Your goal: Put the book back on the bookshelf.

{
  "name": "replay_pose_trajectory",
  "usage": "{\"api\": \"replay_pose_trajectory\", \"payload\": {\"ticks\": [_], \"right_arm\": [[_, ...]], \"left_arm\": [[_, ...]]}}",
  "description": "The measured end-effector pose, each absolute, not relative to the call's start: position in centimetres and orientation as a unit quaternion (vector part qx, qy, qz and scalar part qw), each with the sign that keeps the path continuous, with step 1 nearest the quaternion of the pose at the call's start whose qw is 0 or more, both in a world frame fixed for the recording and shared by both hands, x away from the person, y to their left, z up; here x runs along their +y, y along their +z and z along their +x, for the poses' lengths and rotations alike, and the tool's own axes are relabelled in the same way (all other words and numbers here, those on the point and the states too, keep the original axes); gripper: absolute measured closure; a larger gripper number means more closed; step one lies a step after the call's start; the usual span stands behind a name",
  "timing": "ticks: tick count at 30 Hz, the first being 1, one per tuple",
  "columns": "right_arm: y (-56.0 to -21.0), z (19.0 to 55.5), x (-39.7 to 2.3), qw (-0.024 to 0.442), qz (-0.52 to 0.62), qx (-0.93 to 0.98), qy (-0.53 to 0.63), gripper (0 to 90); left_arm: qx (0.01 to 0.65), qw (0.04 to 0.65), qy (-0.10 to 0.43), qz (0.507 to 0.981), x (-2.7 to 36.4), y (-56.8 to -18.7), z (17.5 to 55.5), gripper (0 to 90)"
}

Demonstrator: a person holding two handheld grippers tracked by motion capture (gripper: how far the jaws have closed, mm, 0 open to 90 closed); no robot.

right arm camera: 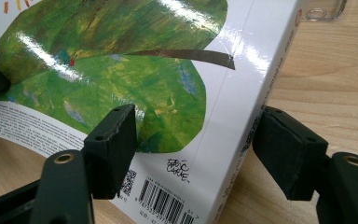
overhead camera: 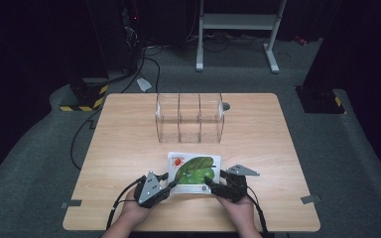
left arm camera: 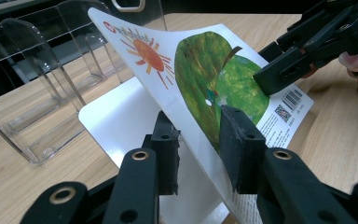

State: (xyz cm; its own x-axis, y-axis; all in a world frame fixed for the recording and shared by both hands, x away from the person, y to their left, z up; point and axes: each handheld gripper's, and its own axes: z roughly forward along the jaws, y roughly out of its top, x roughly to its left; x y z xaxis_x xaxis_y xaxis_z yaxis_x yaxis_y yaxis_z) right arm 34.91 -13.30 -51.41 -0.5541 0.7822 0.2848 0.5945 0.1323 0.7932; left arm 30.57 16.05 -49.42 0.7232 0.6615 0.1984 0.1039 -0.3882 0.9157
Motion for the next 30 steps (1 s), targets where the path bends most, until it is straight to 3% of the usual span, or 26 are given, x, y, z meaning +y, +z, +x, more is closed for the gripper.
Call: {"api": "replay_pose_trajectory", "payload": {"ticks": [21, 30], "right_arm": [[-50.0, 33.3, -14.1, 0.164, 0.436, 0.724, 0.509, 37.2], [-49.9, 32.4, -14.2, 0.172, 0.417, 0.729, 0.514, 37.9]], "left_arm": [[0.257, 0.458, 0.290, 0.800, 16.1, -50.7, 31.2, 70.8], [0.259, 0.440, 0.285, 0.811, 16.3, -51.4, 31.6, 70.7]]}}
